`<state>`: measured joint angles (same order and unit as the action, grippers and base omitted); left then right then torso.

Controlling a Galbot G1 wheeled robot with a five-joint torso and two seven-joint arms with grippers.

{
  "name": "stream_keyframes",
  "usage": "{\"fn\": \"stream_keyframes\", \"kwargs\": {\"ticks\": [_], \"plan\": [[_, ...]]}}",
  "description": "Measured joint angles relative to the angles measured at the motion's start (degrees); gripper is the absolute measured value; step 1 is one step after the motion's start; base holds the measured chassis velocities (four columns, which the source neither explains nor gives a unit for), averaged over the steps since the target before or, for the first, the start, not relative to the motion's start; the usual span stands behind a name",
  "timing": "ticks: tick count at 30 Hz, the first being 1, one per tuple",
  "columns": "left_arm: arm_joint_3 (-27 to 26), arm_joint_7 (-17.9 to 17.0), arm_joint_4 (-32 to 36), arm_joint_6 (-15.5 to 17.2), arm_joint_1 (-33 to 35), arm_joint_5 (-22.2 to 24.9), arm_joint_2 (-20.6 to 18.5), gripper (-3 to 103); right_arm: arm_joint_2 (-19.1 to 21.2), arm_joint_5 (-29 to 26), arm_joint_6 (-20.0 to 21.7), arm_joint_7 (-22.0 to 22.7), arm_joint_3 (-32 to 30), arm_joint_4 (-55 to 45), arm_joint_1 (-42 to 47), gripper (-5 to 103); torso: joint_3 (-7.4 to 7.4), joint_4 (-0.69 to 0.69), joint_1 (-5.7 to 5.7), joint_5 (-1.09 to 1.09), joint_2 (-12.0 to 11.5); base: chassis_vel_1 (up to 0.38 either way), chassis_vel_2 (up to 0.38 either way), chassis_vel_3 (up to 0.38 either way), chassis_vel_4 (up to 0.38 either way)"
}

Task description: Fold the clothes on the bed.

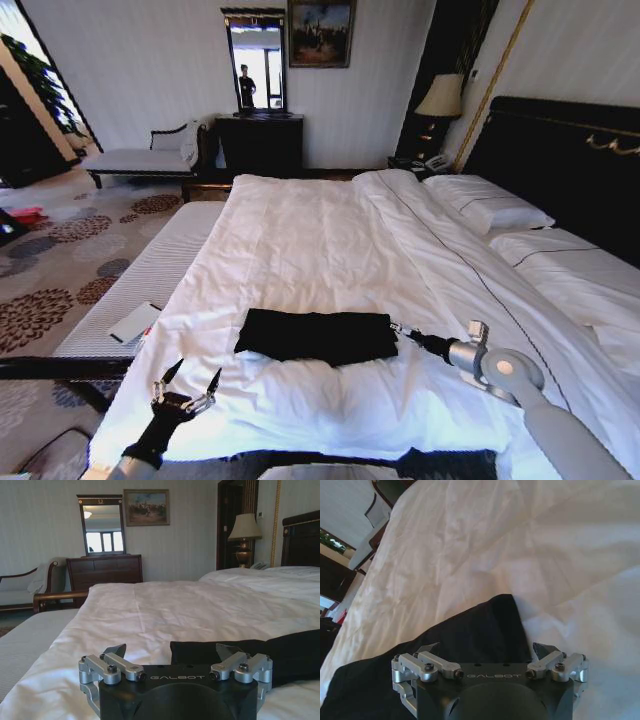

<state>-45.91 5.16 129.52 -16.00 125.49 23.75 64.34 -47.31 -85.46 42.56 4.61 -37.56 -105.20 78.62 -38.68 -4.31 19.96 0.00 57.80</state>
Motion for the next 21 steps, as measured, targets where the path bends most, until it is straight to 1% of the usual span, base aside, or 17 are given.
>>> {"fn": "stream_keyframes", "kwargs": {"ticks": [2,4,9,11,14,21], "plan": [[0.01,-0.03,-0.02,0.07,-0.05,0.04,0.00,100,0.42,0.69,0.00,-0.83,1.59,1.92,-1.75,100,0.00,0.00,0.00,0.00,0.00,0.000,0.000,0.000,0.000],[0.02,-0.03,-0.02,0.09,-0.06,0.05,-0.01,100,0.50,0.84,0.00,-0.98,2.04,2.40,-2.28,100,0.00,0.00,0.00,0.00,0.00,0.000,0.000,0.000,0.000],[0.04,-0.05,-0.03,0.17,-0.11,0.12,-0.02,100,0.74,2.08,-0.07,-1.71,5.43,6.30,-5.93,100,0.00,0.02,0.00,0.00,0.00,0.000,0.000,0.000,0.000],[0.04,-0.06,-0.04,0.18,-0.12,0.13,-0.02,100,0.76,2.20,-0.07,-1.76,5.61,6.50,-6.05,100,0.00,0.02,0.00,0.00,0.00,0.000,0.000,0.000,0.000],[0.06,-0.06,-0.04,0.22,-0.13,0.16,-0.03,100,0.95,4.08,-0.17,-2.59,7.42,8.24,-6.63,100,0.00,0.01,0.00,0.00,0.00,0.000,0.000,0.000,0.000],[0.06,-0.09,-0.04,0.25,-0.15,0.19,-0.05,100,0.90,5.26,-0.32,-2.98,9.03,8.47,-6.59,100,0.00,0.00,0.00,-0.01,0.00,0.000,0.000,0.000,0.000]]}}
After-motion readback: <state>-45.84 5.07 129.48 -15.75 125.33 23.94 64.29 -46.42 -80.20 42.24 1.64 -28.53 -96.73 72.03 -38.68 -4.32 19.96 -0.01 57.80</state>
